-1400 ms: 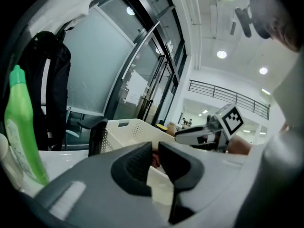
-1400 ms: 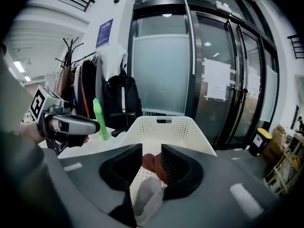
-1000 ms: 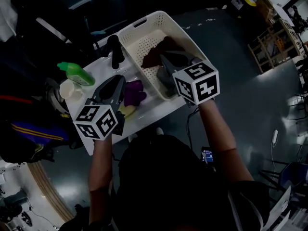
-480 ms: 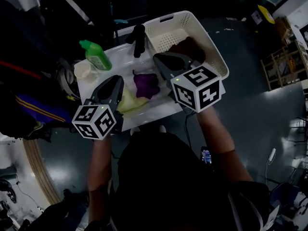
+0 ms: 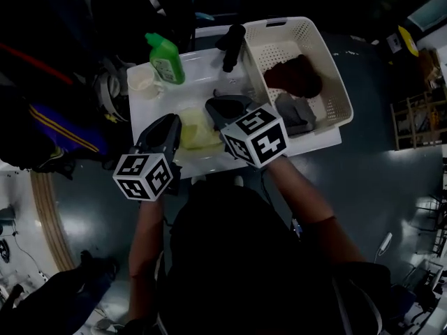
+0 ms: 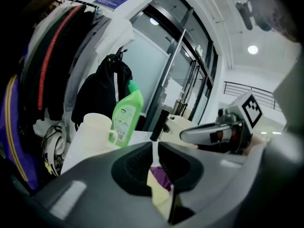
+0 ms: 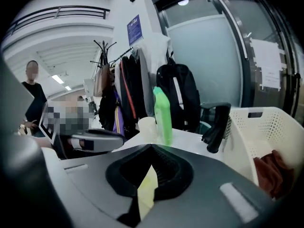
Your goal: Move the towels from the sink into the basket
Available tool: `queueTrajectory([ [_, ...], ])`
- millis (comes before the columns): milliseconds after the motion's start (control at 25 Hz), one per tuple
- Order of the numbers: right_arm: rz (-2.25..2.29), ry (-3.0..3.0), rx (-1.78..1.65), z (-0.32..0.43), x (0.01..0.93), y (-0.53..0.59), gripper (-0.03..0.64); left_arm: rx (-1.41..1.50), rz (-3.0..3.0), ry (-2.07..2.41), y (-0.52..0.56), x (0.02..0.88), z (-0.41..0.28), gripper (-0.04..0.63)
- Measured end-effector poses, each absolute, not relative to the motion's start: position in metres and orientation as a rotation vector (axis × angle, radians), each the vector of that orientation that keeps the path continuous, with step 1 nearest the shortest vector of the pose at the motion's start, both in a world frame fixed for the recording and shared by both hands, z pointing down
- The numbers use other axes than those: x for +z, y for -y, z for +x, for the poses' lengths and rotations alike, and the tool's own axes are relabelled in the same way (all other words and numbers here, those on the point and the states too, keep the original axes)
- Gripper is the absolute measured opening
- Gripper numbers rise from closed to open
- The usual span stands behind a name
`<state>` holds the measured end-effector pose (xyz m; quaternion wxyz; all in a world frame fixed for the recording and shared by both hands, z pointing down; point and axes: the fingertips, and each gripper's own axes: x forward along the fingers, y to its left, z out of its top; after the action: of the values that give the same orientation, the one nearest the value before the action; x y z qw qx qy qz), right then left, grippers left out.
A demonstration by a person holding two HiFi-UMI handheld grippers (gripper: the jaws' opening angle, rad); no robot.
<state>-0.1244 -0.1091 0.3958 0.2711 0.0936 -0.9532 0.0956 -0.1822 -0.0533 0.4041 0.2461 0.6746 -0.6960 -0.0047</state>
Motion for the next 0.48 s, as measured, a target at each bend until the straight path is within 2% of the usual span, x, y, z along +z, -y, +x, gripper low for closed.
queueTrajectory([
  [480, 0.228, 2.410, 0.357, -0.137, 0.489, 0.100, -0.002, 0.018, 1.745, 1.887, 0.028, 0.452, -0.195, 0.040],
])
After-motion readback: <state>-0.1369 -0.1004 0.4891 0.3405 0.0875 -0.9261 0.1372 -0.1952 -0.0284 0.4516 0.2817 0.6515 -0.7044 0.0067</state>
